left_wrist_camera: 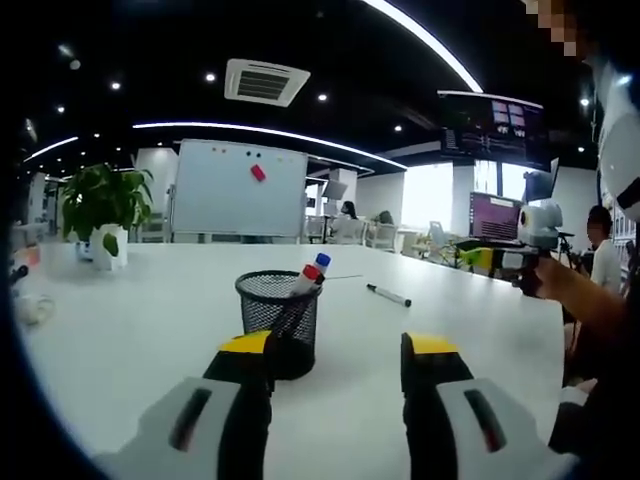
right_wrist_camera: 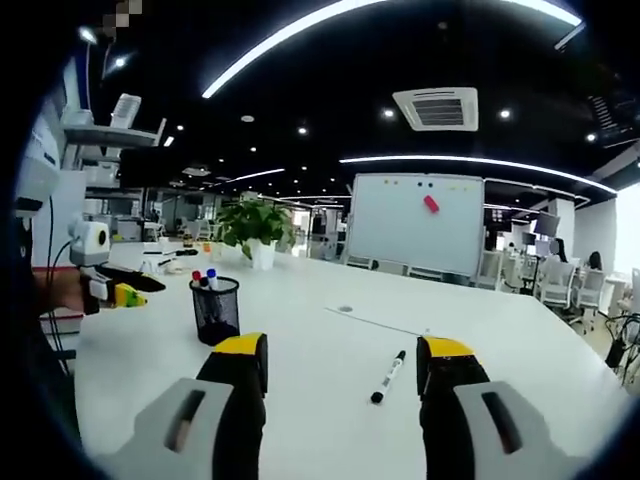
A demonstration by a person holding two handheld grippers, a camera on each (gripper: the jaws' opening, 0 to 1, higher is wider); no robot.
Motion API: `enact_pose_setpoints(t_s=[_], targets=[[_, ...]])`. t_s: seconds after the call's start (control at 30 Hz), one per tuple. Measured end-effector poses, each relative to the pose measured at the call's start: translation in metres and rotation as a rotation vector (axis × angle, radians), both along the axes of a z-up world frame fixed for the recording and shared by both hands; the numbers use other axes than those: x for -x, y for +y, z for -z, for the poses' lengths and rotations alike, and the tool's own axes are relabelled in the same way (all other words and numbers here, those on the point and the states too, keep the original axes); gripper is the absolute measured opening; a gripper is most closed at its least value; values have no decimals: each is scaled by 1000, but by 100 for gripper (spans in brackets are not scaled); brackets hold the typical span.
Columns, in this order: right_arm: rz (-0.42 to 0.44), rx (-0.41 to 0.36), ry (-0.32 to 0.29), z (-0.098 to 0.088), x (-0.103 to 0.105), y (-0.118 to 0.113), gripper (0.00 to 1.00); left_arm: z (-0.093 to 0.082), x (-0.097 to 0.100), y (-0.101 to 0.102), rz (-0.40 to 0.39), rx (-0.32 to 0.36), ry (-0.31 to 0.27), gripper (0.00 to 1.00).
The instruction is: Pick up the whiteboard markers from the pen holder and place them facing the whiteboard neatly
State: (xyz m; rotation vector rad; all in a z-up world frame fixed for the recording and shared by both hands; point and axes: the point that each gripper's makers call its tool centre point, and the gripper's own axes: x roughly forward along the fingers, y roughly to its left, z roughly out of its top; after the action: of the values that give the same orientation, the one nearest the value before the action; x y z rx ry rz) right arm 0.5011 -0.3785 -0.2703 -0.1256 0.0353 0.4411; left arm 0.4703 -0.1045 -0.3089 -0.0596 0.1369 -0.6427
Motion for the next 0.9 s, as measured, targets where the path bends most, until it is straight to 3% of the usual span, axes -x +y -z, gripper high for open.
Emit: enact_pose_setpoints(t_s=[0.57,0.77,0.9], targets=[[-16,17,-19,0,13,2,62,0,3,-5,19,8,1,53],[-22,-31,-25,-8,20,-2,63,-2,6,-7,28,16,-6,53],[-32,-15,-24,-7,27,0,63,-2,6,-7,30,17,-7,53]])
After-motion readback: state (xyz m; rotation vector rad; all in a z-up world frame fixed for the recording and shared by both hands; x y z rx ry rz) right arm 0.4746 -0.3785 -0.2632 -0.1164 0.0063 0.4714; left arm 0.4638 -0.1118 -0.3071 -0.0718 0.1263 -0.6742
